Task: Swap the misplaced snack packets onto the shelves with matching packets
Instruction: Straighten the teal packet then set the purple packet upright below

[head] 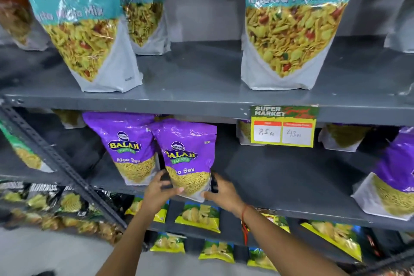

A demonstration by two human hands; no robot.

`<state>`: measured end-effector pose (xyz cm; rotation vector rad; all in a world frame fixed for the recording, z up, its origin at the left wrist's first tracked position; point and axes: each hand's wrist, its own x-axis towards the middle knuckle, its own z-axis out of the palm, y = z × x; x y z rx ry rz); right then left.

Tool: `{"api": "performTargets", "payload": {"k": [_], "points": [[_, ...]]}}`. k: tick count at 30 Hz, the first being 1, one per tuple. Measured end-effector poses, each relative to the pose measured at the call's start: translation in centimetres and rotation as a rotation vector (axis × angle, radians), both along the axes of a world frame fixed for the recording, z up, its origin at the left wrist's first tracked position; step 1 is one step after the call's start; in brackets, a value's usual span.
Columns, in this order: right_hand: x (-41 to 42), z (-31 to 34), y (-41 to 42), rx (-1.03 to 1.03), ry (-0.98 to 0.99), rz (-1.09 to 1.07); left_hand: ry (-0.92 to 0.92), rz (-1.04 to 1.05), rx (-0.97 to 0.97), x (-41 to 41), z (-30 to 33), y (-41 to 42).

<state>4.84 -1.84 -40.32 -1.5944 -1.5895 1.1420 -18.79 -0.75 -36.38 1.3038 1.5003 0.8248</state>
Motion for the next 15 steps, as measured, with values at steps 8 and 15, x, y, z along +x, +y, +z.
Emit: {"api": "performTargets", "payload": {"k": [8, 15], "points": [[5.6, 2.0, -2.0, -0.062, 0.068, -0.100, 0.128, -0.146, 0.095, 5.9, 0.6, -1.0], [13.5, 3.3, -4.3, -0.143, 0.085, -0.205, 0.161, -0.200, 0.154, 13.7, 0.7, -2.1]]}}
